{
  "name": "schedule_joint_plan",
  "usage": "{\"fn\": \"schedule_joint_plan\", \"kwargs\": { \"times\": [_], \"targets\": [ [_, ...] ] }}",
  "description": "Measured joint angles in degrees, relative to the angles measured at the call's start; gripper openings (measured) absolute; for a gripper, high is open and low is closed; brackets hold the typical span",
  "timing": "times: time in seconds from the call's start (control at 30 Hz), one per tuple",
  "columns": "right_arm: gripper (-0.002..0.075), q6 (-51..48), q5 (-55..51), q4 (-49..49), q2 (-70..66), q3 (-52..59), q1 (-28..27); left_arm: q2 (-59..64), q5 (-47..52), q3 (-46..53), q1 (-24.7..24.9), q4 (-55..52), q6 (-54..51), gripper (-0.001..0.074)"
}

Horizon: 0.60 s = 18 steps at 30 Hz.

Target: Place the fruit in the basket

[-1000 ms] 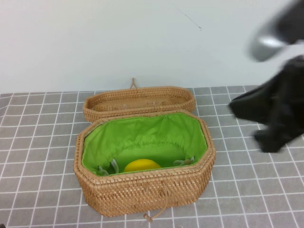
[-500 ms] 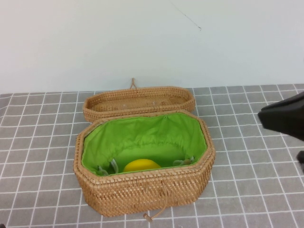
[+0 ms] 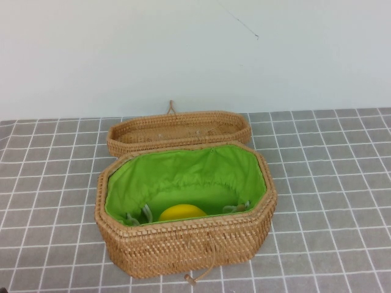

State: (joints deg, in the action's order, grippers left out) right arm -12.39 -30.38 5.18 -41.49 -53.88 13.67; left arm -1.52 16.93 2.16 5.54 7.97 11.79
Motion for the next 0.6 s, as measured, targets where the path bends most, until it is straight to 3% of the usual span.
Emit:
{"fn": "schedule_joint_plan", "kwargs": {
  "times": [0.13, 0.3, 0.43, 0.6],
  "targets": [
    [0.0000, 0.00, 9.08, -4.25, 8.31, 13.32, -4.33, 0.00, 0.00, 0.00, 0.00, 0.00, 0.00, 0.0001],
    [0.0000, 0.00, 20.37, -6.34, 16.17, 29.23, -4.75, 0.00, 0.00, 0.00, 0.00, 0.00, 0.00, 0.0001],
    [0.0000, 0.25, 25.85, -6.14, 22.06, 41.69, -5.99, 0.00, 0.00, 0.00, 0.00, 0.00, 0.00, 0.0001],
    [0.0000, 0.44, 32.73, -0.82, 32.13, 54.14, -12.13, 0.00, 0.00, 0.00, 0.00, 0.00, 0.00, 0.0001]
  ]
}}
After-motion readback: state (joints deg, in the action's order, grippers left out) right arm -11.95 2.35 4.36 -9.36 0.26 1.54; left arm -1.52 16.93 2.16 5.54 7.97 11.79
